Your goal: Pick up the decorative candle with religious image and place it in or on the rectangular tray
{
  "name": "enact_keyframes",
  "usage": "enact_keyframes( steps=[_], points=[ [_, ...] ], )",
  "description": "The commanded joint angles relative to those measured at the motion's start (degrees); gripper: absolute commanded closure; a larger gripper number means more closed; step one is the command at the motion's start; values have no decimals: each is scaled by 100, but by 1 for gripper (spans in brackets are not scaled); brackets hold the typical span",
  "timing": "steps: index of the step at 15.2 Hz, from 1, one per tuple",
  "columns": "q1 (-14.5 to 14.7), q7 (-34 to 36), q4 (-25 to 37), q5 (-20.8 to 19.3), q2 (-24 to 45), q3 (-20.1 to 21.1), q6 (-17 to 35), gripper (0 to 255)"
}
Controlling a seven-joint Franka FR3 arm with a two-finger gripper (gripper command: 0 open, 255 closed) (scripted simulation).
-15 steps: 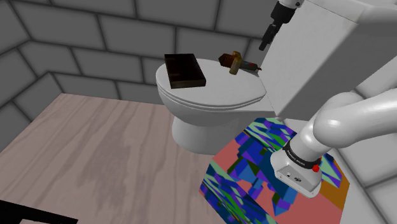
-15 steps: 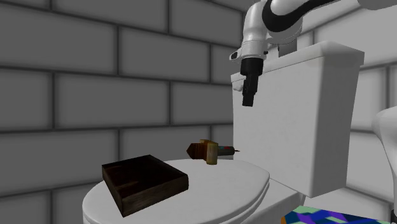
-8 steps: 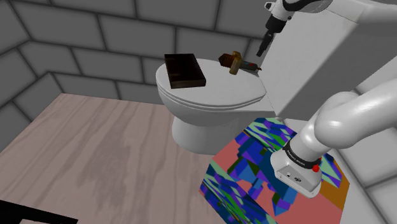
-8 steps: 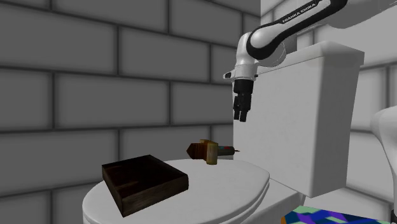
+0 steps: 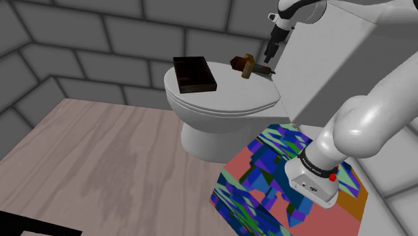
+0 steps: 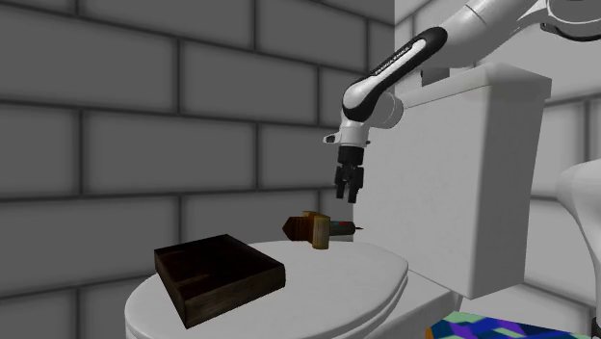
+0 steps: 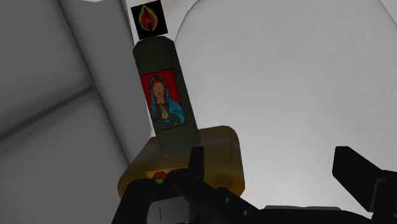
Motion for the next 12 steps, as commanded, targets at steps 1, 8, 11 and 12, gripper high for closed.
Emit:
enact_keyframes(
  steps=[1, 8, 11, 12],
  points=[
    [27, -767, 286, 485, 568, -209, 91, 0],
    [-563, -2783, 1662, 2030, 2509, -18, -114, 0],
    [-603, -2854, 1591, 2146, 2637, 58, 57, 0],
    [-613, -2880, 1570, 2188, 2683, 80, 113, 0]
  ],
)
